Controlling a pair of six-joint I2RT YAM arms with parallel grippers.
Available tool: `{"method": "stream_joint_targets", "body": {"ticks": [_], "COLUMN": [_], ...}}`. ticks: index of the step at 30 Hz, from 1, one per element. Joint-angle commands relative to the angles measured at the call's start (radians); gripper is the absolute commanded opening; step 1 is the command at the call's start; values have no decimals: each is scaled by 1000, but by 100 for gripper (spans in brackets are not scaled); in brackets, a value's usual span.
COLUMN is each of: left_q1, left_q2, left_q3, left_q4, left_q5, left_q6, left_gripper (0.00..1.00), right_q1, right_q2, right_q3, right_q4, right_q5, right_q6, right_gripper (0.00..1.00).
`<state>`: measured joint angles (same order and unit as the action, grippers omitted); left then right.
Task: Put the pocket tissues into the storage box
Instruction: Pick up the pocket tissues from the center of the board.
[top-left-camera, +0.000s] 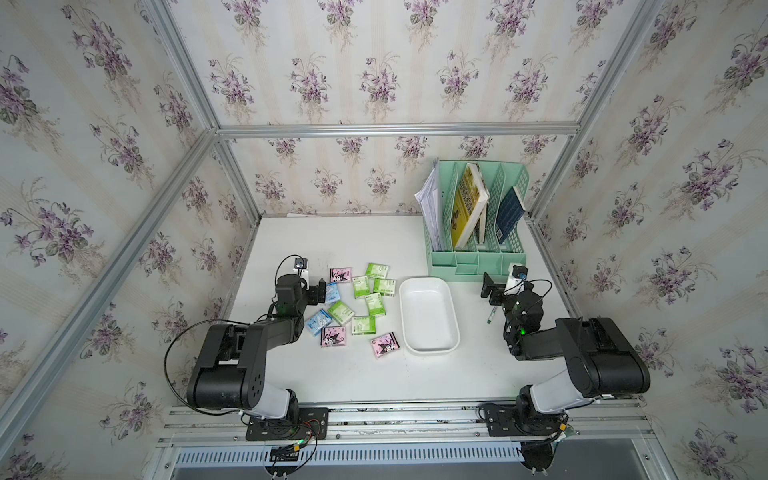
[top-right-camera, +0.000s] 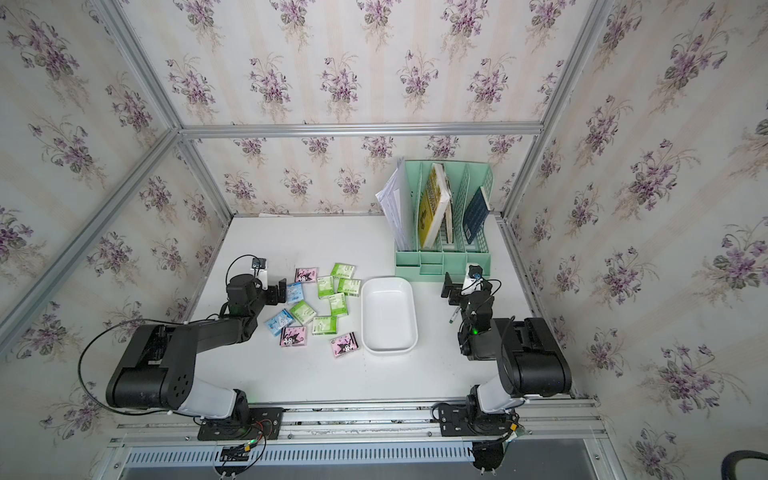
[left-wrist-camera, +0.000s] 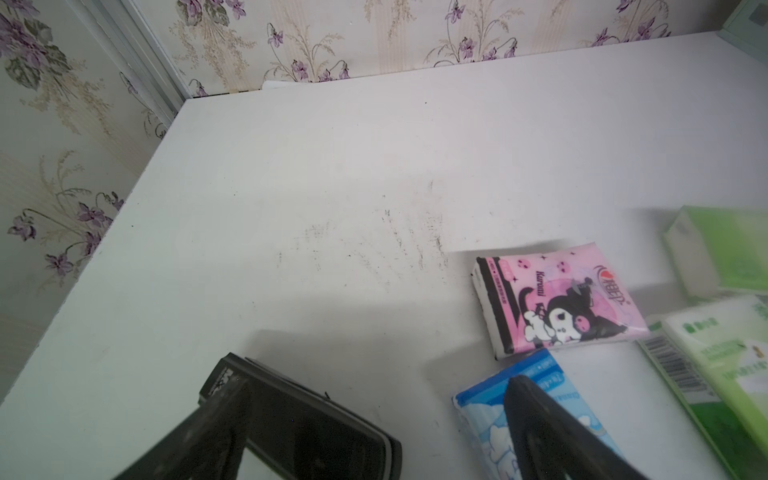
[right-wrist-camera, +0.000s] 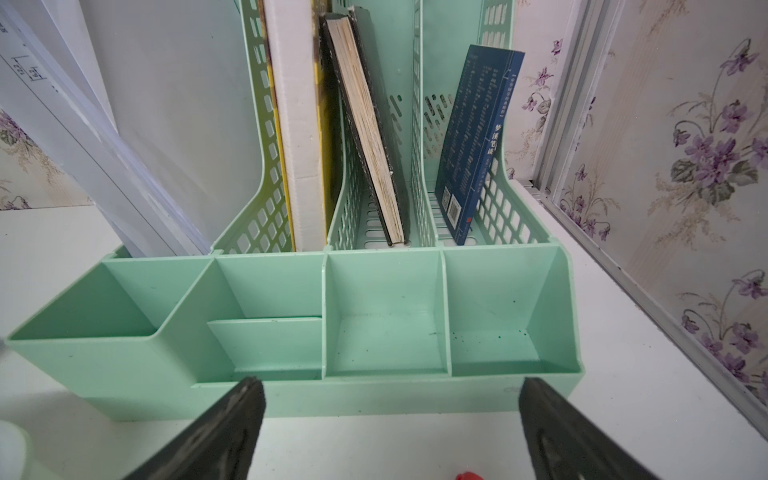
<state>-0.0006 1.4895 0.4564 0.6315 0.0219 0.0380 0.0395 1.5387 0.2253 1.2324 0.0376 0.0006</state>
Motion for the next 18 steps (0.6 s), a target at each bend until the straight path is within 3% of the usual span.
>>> {"method": "stream_joint_targets", "body": {"ticks": [1,3,7,9,11,14,18], "left_q1": [8,16,13,13,13,1,-11], "left_q2": [-48,-66,-169,-237,-294,-376,-514], "left_q3": [104,257,428,482,536,587,565], "left_q4": [-172,-411,-641,-742,-857,-994,-1051], "left_q5": [-29,19,71,96,120,171,227], "left_q6": [-24,0,33,3,-48,-104,-179], "left_gripper": [99,98,99,99,99,99,99], "right_q1": [0,-1,4,7,16,112,300], "right_q2": [-8,-57,-161,-204,-209,-239,-250], "right_q3": [7,38,154,342,496,663,829], "right_q4": [24,-75,-350,-657,-883,-1088,-1313], "right_q5": [-6,-18,4,46,10,-5,-81], "right_q6": [0,-5,0,30,5,-100,-201], "right_gripper": [100,100,100,100,99,97,97]}}
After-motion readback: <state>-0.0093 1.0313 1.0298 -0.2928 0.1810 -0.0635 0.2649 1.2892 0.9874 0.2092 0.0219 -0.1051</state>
